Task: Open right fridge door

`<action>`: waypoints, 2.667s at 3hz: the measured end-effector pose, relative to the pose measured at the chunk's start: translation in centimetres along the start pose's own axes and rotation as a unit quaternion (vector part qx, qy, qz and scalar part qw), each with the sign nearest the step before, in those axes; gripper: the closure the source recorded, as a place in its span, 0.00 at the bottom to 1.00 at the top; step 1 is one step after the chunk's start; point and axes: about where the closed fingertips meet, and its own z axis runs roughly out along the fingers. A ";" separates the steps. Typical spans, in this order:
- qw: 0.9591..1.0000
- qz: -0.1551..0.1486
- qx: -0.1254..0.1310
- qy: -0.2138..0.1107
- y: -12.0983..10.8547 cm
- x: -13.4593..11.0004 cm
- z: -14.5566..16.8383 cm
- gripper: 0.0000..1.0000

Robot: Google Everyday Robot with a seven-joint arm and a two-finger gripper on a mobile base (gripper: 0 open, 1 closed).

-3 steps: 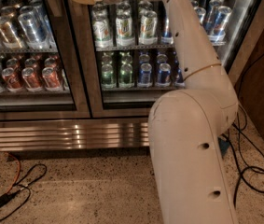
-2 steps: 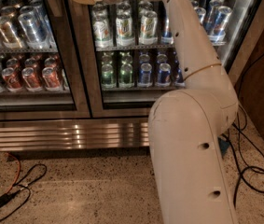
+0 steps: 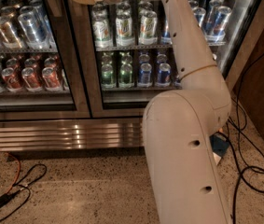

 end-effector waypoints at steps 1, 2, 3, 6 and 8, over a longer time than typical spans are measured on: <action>1.000 -0.003 -0.003 -0.005 0.1 0.0 -0.2 1.00; 1.000 -0.003 -0.003 -0.005 0.1 0.0 -0.2 1.00; 1.000 -0.003 -0.004 -0.005 0.1 0.1 -0.1 1.00; 1.000 0.005 -0.014 -0.011 0.2 0.1 -0.2 1.00; 1.000 0.007 -0.016 -0.012 0.2 0.2 -0.2 1.00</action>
Offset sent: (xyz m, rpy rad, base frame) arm -0.2733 -0.1138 -0.0886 -0.0713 0.2063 0.2250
